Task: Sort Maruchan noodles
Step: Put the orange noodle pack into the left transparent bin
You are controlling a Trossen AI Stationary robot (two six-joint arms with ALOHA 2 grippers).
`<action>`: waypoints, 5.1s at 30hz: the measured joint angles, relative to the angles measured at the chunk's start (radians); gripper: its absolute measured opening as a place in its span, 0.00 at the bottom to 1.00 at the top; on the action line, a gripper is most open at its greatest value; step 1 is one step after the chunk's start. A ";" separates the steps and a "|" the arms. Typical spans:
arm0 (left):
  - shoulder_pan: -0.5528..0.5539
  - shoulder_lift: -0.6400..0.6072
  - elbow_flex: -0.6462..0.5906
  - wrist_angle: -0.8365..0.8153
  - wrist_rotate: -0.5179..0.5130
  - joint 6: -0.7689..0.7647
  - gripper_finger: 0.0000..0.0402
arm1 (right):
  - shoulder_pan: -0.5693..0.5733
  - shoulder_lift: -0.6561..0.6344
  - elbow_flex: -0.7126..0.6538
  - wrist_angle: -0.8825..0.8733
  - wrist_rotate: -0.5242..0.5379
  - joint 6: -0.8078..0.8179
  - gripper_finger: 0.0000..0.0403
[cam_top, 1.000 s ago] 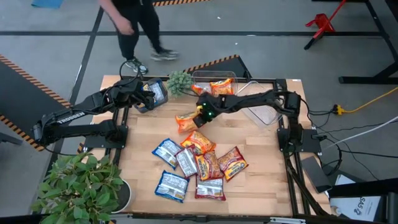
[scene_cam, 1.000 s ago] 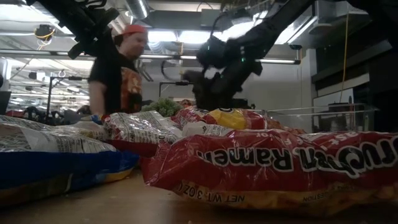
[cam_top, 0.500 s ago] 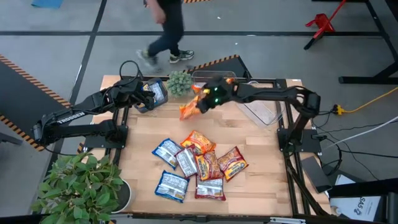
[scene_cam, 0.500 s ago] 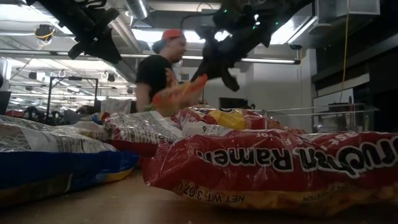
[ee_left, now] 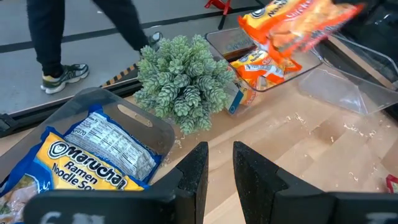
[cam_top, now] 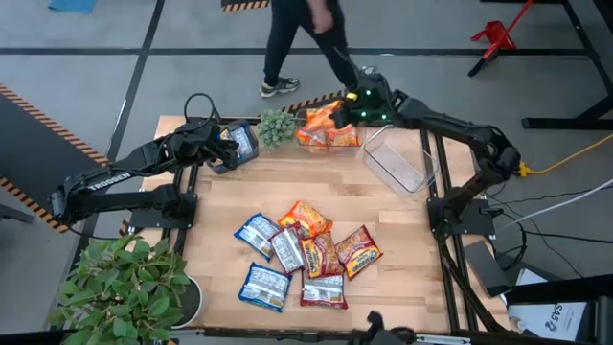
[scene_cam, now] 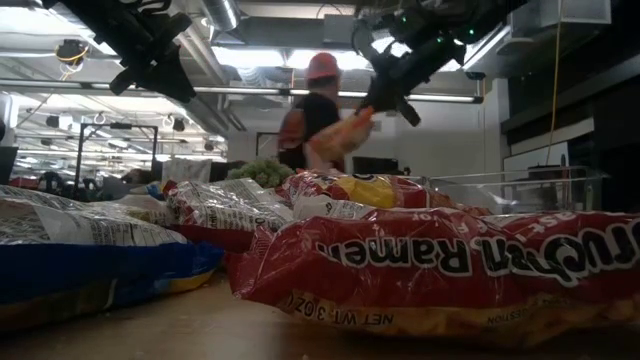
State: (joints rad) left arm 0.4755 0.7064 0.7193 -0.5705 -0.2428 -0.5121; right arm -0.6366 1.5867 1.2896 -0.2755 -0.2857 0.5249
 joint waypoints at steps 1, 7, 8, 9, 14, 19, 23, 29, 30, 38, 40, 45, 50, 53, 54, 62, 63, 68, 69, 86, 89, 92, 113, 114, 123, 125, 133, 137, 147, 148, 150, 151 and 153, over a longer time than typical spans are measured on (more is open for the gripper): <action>0.000 0.000 0.000 0.000 0.000 0.000 0.17 | -0.014 0.004 0.000 -0.010 -0.002 -0.014 0.00; 0.000 0.000 0.000 0.000 -0.013 0.000 0.17 | -0.083 0.033 0.000 -0.127 0.000 -0.111 0.00; 0.000 0.000 0.000 0.000 -0.017 0.000 0.17 | -0.093 0.041 0.000 -0.139 -0.005 -0.122 0.00; 0.000 0.000 0.000 0.000 -0.022 0.000 0.17 | -0.102 0.050 0.000 -0.148 -0.008 -0.135 0.00; 0.000 0.000 0.000 0.000 -0.029 -0.001 0.17 | -0.132 0.089 0.000 -0.157 -0.030 -0.164 0.00; 0.000 0.000 0.000 0.000 -0.029 -0.002 0.17 | -0.165 0.111 -0.001 -0.224 -0.022 -0.218 0.00; 0.000 0.000 0.000 0.000 -0.030 -0.009 0.17 | -0.172 0.113 -0.001 -0.292 -0.003 -0.250 0.01; 0.000 0.000 0.000 0.001 -0.031 -0.009 0.17 | -0.168 0.113 -0.001 -0.391 0.003 -0.320 0.17; 0.000 0.000 0.000 0.001 -0.031 -0.009 0.17 | -0.169 0.113 -0.001 -0.389 -0.004 -0.324 0.21; 0.000 0.000 0.000 0.001 -0.030 -0.015 0.17 | -0.175 0.066 0.104 -0.490 -0.030 -0.337 0.39; 0.000 0.000 0.000 0.001 -0.030 -0.032 0.17 | -0.161 0.053 0.149 -0.570 -0.075 -0.350 0.40; 0.000 0.000 0.000 0.001 -0.030 -0.035 0.17 | -0.023 0.018 0.159 -0.652 -0.141 -0.348 0.40; 0.000 0.000 0.000 0.001 -0.030 -0.035 0.17 | 0.245 0.025 0.058 -0.527 -0.054 -0.314 0.41; 0.000 0.000 0.000 0.001 -0.030 -0.035 0.17 | 0.385 0.046 -0.029 -0.316 0.068 -0.226 0.41; 0.000 0.000 0.000 0.001 -0.030 -0.035 0.17 | 0.421 0.056 -0.050 -0.243 0.094 -0.199 0.41; -0.001 0.000 0.000 0.000 -0.001 -0.027 0.17 | 0.526 0.168 -0.087 -0.124 0.054 -0.136 0.54; -0.001 0.000 0.000 0.000 -0.001 -0.027 0.17 | 0.535 0.186 -0.087 -0.115 0.050 -0.136 0.57; -0.001 0.000 0.000 -0.004 0.002 -0.027 0.17 | 0.573 0.290 -0.088 -0.071 0.027 -0.104 0.76; -0.001 0.000 0.000 -0.008 0.002 -0.027 0.17 | 0.580 0.309 -0.088 -0.062 0.024 -0.094 0.79; 0.000 0.000 0.000 -0.043 0.001 -0.026 0.17 | 0.589 0.420 -0.070 -0.037 0.007 -0.030 0.18; 0.000 0.000 0.000 -0.043 0.001 -0.026 0.17 | 0.589 0.416 -0.070 -0.026 -0.007 -0.027 0.05; 0.000 0.000 0.000 -0.043 0.000 -0.025 0.17 | 0.584 0.403 -0.073 -0.034 0.006 -0.008 0.05; 0.000 0.000 0.000 -0.043 -0.003 -0.026 0.17 | 0.158 0.033 0.021 -0.109 0.166 -0.121 0.01; 0.000 0.000 0.000 -0.043 -0.003 -0.026 0.17 | 0.126 0.034 0.046 -0.124 0.182 -0.129 0.01; 0.000 0.000 0.000 -0.043 -0.014 -0.028 0.17 | -0.010 0.136 0.208 -0.247 0.213 -0.553 0.01; 0.000 0.000 0.000 -0.043 -0.025 -0.028 0.17 | -0.012 0.172 0.234 -0.271 0.214 -0.675 0.01; 0.000 0.000 0.000 -0.043 -0.030 -0.029 0.17 | 0.002 0.296 0.305 -0.305 0.245 -1.067 0.02; 0.000 0.000 0.000 -0.043 -0.030 -0.030 0.17 | 0.001 0.326 0.315 -0.299 0.265 -1.182 0.02; 0.000 0.000 0.000 -0.043 -0.031 -0.031 0.17 | 0.001 0.344 0.315 -0.283 0.276 -1.362 0.14; 0.000 0.000 0.000 -0.043 -0.031 -0.031 0.17 | 0.002 0.344 0.315 -0.274 0.276 -1.370 0.18; 0.000 0.000 0.000 -0.043 -0.031 -0.031 0.17 | 0.001 0.344 0.315 -0.254 0.276 -1.372 0.26; 0.000 0.000 0.000 -0.043 -0.031 -0.030 0.17 | 0.001 0.344 0.315 -0.246 0.276 -1.372 0.31; 0.000 0.000 0.000 -0.043 -0.031 -0.030 0.17 | 0.002 0.344 0.315 -0.231 0.276 -1.372 0.39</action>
State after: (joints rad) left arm 0.4754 0.7066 0.7193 -0.6136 -0.2733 -0.5425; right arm -0.6350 1.9305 1.6051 -0.5063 -0.0093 -0.8474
